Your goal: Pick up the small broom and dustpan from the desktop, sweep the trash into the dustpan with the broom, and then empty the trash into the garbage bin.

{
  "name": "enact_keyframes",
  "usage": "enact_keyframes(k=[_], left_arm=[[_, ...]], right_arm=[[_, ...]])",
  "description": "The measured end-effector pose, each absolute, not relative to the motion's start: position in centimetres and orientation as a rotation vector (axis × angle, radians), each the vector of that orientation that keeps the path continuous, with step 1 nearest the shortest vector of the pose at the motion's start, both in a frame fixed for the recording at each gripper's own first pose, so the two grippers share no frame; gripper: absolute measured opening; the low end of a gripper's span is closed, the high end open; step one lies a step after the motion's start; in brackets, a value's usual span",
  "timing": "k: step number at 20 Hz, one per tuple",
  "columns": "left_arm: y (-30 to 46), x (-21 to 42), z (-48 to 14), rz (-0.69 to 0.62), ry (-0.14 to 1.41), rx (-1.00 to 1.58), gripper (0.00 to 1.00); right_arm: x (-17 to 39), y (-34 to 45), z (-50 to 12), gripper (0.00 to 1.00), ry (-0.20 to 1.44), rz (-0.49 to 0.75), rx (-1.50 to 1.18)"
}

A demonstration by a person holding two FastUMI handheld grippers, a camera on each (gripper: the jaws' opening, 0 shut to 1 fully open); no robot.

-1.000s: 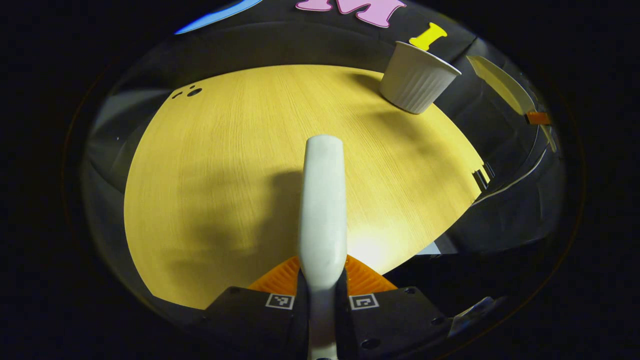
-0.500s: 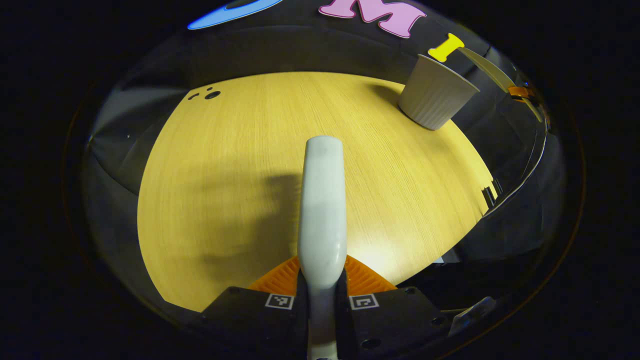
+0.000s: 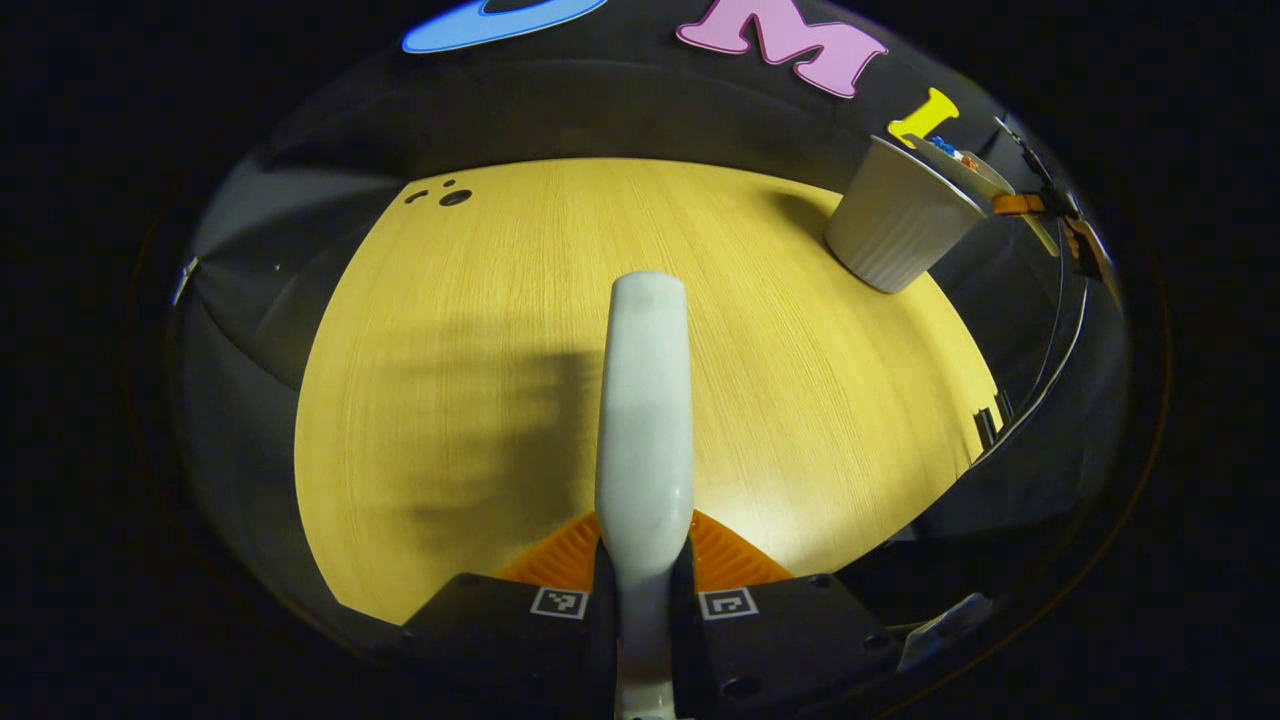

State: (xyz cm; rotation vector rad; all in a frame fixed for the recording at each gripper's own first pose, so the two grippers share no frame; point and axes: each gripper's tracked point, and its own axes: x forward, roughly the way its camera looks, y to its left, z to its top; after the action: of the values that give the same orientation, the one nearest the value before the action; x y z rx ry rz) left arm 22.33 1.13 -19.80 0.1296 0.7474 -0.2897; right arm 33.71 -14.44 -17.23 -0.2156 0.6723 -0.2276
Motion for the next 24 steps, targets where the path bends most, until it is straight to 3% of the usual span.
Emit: enact_keyframes(k=[4, 5, 9, 13, 14, 15, 17, 24], left_arm=[[1.1, 22.5, -19.7, -0.275, 0.746, 0.115, 0.24], [1.2, 22.4, -19.7, -0.275, 0.750, 0.104, 0.26], [1.1, 22.2, -20.0, -0.266, 0.761, 0.074, 0.26], [0.9, 22.1, -20.0, -0.263, 0.758, 0.071, 0.26], [0.8, 22.0, -20.0, -0.261, 0.758, 0.067, 0.26], [0.8, 21.8, -20.1, -0.260, 0.759, 0.060, 0.26], [0.6, 21.6, -20.3, -0.257, 0.760, 0.049, 0.26], [-0.2, 21.4, -20.9, -0.248, 0.762, 0.012, 0.26]], right_arm=[[33.7, -15.4, -17.2, 0.38, 0.630, -0.301, -0.440], [33.9, -15.6, -17.3, 0.33, 0.626, -0.314, -0.479], [33.9, -16.3, -17.0, 0.33, 0.614, -0.347, -0.686], [34.5, -17.1, -15.5, 0.33, 0.572, -0.377, -0.940], [34.6, -17.1, -15.2, 0.37, 0.559, -0.382, -0.979], [34.5, -17.0, -15.0, 0.33, 0.553, -0.379, -1.018], [34.6, -17.0, -14.2, 0.36, 0.544, -0.364, -1.101], [33.3, -16.6, -11.4, 0.33, 0.462, -0.326, -1.447]])
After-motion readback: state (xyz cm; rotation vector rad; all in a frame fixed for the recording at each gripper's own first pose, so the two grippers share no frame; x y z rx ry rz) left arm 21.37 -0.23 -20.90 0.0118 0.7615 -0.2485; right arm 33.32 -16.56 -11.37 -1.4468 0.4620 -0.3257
